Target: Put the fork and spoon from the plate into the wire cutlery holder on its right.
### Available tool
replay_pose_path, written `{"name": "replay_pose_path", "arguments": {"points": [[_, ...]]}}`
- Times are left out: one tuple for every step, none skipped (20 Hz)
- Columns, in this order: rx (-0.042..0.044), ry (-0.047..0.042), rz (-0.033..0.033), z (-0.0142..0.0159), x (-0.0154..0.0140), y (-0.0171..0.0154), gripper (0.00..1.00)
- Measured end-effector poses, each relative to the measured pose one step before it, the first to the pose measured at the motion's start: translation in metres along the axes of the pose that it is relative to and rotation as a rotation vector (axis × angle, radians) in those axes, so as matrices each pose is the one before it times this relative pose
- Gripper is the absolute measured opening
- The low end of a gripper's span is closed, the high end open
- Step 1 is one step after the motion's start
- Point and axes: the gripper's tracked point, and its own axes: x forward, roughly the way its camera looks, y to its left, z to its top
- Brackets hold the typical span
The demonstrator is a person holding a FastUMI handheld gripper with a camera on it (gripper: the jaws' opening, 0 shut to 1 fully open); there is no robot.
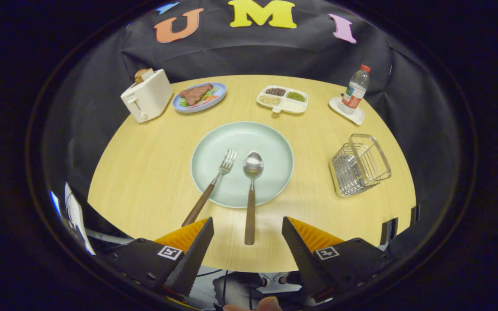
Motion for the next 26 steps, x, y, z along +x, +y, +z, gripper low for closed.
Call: {"name": "replay_pose_path", "arguments": {"points": [[0.00200, 0.00510, 0.00062, 0.00036, 0.00404, -0.00027, 0.94], [0.00605, 0.01088, -0.00002, -0.00168, 0.00524, 0.00024, 0.92], [0.01113, 0.01281, -0.00179, -0.00198, 0.00646, -0.00090, 0.91], [0.01334, 0.01641, 0.00007, -0.00344, 0.00327, 0.00023, 0.90], [0.01278, 0.01192, -0.00105, -0.00014, 0.00409, -0.00021, 0.88], [0.00634, 0.00966, -0.00339, -0.00038, 0.00594, -0.00148, 0.86], [0.00652, 0.00857, -0.00258, -0.00062, 0.00429, -0.00089, 0.77], [0.00705, 0.01083, 0.00196, -0.00141, 0.00450, 0.00086, 0.74], [0.00871, 0.01155, 0.00534, -0.00103, 0.00368, 0.00098, 0.68], [0.00839, 0.01072, 0.00030, -0.00108, 0.00360, -0.00029, 0.63], [0.00902, 0.00430, 0.00461, 0.00061, 0.00388, 0.00101, 0.52], [-0.00265, 0.00462, 0.00160, 0.00034, 0.00349, -0.00001, 0.49], [0.00829, 0.00041, -0.01666, 0.00098, 0.00029, -0.00424, 0.38], [0.00673, 0.00136, 0.00597, -0.00025, 0.00384, 0.00270, 0.27], [-0.00520, 0.01030, -0.00221, -0.00149, 0.00142, -0.00047, 0.16], [-0.00369, 0.00743, -0.00306, -0.00207, 0.00251, -0.00020, 0.18], [0.00349, 0.00712, 0.00488, -0.00350, 0.00096, 0.00131, 0.20], [0.00600, 0.00080, 0.00019, 0.00367, -0.00188, 0.00153, 0.13], [-0.00618, -0.00015, -0.00187, -0.00081, 0.00319, -0.00023, 0.06], [-0.00242, -0.00157, 0.00312, -0.00063, -0.00234, -0.00009, 0.05], [-0.00227, -0.00030, 0.00387, 0.00017, -0.00012, -0.00011, 0.05], [0.00130, -0.00880, 0.00647, 0.00026, -0.00022, 0.00011, 0.05], [-0.00495, -0.00637, 0.00054, 0.00347, -0.00581, -0.00193, 0.00], [-0.00581, -0.01503, -0.00516, 0.00022, 0.00130, -0.00149, 0.00], [-0.00406, -0.00735, -0.00184, 0.00087, -0.00256, -0.00090, 0.00], [0.00184, -0.00344, 0.00455, 0.00049, -0.00451, 0.00020, 0.01]]}}
